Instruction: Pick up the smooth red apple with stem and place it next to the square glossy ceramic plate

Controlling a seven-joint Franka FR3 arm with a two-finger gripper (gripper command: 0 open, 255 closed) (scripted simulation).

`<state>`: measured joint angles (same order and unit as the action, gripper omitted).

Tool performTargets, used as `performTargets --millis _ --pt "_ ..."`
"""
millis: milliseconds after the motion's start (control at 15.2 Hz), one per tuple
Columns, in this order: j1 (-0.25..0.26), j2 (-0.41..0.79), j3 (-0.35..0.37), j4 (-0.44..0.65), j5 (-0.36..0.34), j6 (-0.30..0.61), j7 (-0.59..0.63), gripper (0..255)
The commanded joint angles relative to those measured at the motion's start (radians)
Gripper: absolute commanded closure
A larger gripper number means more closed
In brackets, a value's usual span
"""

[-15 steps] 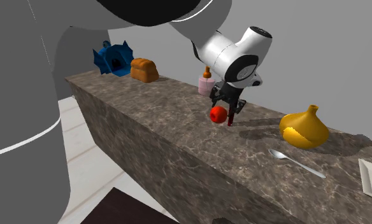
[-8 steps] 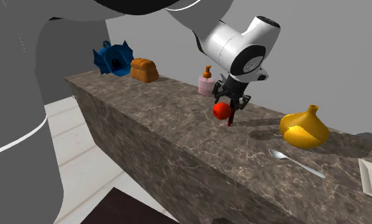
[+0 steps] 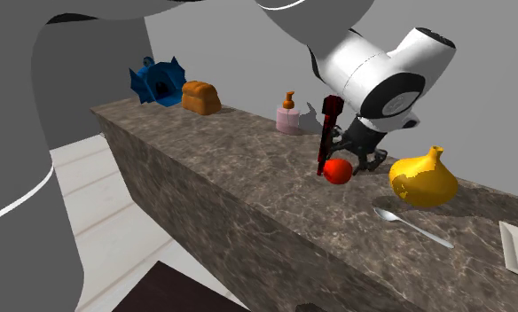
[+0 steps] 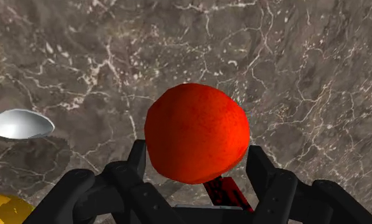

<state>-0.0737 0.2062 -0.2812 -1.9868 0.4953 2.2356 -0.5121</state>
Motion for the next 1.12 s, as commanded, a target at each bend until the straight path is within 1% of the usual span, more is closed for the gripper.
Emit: performTargets --millis 0,528,1056 --pt "-0.031 0.001 -0.018 -0.010 0.009 -0.009 -0.055 255" --pt "-0.151 0.037 -0.086 0.021 0.029 -0.080 -0.239 255" --pt "-0.287 0.130 -0.142 0.127 0.054 -0.174 -0.410 255"
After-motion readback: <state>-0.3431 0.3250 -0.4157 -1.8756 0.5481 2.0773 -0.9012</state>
